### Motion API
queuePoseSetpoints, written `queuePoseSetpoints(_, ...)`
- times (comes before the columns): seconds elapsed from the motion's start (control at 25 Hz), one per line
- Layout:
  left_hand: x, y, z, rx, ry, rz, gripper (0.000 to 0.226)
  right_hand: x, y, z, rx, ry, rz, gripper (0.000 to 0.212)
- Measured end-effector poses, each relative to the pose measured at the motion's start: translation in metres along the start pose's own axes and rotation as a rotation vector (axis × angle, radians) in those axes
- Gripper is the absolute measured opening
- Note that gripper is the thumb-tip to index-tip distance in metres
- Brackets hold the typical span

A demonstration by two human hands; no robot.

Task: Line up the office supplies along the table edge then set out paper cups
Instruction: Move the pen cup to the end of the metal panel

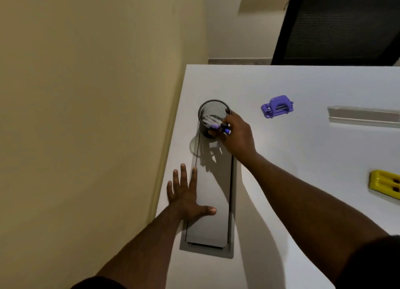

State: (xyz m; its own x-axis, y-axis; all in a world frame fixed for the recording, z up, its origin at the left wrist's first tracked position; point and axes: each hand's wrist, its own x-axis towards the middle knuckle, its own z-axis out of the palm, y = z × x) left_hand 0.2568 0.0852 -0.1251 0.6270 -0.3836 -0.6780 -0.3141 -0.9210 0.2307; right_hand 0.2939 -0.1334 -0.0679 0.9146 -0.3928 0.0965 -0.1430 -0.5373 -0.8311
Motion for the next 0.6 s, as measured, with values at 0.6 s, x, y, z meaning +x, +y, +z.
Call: queuePoseSetpoints(0.6,-0.001,0.001,0.002,0.000,-0.004,0.001,0.143,0.098,0.000,0.050,-0.093,-0.069,0.069,0.069)
